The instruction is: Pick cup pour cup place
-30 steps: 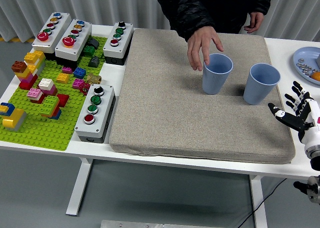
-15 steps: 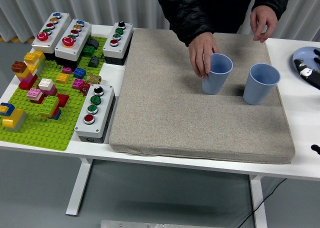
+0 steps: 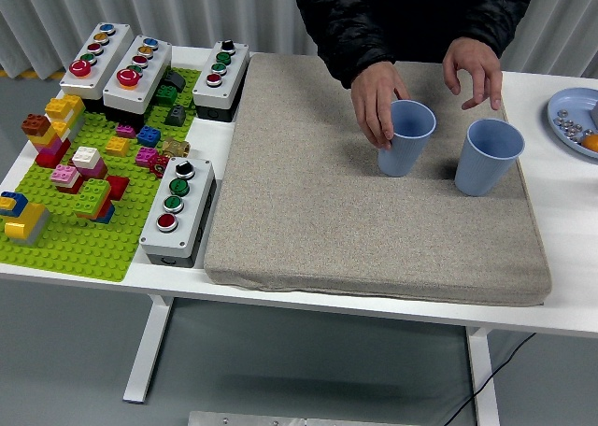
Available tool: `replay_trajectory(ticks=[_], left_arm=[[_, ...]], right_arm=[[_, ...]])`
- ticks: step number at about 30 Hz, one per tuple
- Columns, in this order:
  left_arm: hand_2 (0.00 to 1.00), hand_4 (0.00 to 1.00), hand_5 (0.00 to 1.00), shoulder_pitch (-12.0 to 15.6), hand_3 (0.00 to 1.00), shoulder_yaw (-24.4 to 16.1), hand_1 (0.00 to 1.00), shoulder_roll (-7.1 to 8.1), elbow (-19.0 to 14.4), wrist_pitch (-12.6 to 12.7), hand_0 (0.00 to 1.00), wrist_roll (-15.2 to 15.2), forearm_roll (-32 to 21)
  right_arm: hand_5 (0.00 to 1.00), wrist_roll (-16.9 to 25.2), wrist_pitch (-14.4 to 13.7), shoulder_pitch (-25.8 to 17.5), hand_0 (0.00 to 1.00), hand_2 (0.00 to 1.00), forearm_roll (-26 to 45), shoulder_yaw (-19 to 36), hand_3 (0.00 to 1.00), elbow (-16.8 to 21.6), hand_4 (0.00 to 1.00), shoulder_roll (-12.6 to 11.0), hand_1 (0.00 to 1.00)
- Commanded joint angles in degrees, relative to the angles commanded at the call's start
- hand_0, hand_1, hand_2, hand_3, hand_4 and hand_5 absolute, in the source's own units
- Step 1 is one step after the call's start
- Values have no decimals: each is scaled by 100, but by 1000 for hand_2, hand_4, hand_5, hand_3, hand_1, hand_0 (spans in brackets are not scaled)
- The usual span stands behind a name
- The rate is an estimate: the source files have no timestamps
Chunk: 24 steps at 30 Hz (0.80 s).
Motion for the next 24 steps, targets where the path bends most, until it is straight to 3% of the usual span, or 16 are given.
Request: replay_trajectory(ticks=[8, 13, 14, 24], left_arm=[[845, 510, 955, -8, 759, 42, 805, 2, 0, -1, 760, -5, -21], [845, 510, 955, -15, 759, 60, 805, 4, 0, -7, 760, 4, -3], [845, 510, 955, -15, 759, 64, 805, 4, 0, -6, 760, 4, -6], [845, 509, 954, 18, 759, 66, 805, 9, 0, -10, 760, 26, 21]], right_arm=[[272, -245, 240, 127, 893, 880, -20, 248, 851, -156, 827, -21, 816], [272, -264, 212, 186, 893, 880, 530, 289, 851, -277, 827, 46, 816], [899, -263, 211, 191, 864, 790, 694, 303, 781, -293, 789, 57, 773], [943, -190, 198, 279, 866, 784, 883, 486, 774, -531, 787, 192, 770]])
